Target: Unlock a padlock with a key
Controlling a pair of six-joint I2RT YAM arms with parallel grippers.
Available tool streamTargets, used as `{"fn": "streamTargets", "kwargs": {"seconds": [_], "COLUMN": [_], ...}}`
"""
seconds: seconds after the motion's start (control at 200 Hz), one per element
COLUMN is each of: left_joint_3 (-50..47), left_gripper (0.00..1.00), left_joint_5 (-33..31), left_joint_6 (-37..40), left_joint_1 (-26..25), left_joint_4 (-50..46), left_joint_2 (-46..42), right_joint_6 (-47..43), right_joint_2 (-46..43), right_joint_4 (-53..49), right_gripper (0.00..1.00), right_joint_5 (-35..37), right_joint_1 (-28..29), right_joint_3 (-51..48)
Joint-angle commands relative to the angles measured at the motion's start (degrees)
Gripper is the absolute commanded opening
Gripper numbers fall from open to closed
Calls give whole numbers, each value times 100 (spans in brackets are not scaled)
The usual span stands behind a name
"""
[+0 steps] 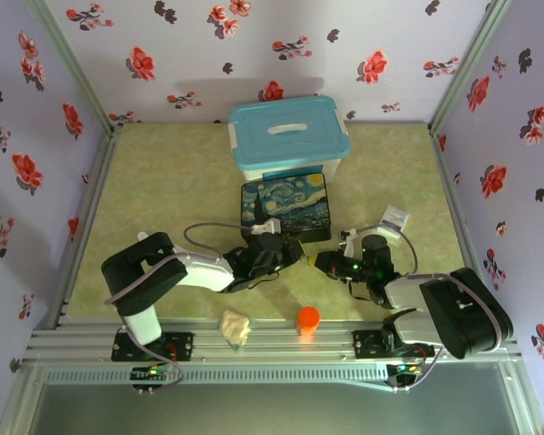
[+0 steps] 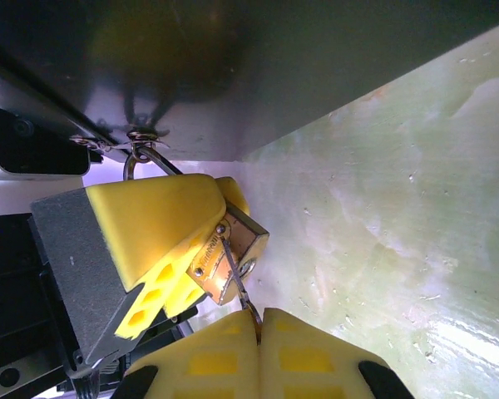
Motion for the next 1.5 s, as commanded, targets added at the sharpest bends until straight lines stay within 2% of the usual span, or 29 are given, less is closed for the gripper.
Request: {"fn": "streamTargets", "kwargs": {"seconds": [0.0, 0.065, 0.24, 0.76, 1.24, 1.335, 1.495], "left_joint_3": [-10, 68, 79, 130, 158, 77, 114], "left_gripper": [0, 0, 0, 0, 0, 0, 0], "left_joint_5": [50, 49, 34, 65, 107, 138, 167], "left_joint_6": [-89, 39, 71, 60, -12, -123, -111], "left_joint_1": [75, 76, 95, 97, 86, 84, 59], "left_joint_4": [492, 220, 217, 328, 420, 698, 718], "left_joint_2": [-317, -434, -485, -479, -430, -373, -363], "right_joint_6": [53, 22, -77, -118, -140, -185, -88], "right_joint_2": [-53, -128, -438, -886, -758, -728, -543], "right_joint_4": [-59, -179, -610, -870, -753, -792, -493], "right_gripper": [0, 0, 0, 0, 0, 0, 0], "right_joint_5": [-180, -176, -159, -166, -159, -142, -203], "right_joint_1": [-36, -39, -41, 82, 124, 133, 143], "right_joint_3": [-43, -37, -40, -15, 3, 22, 23]}}
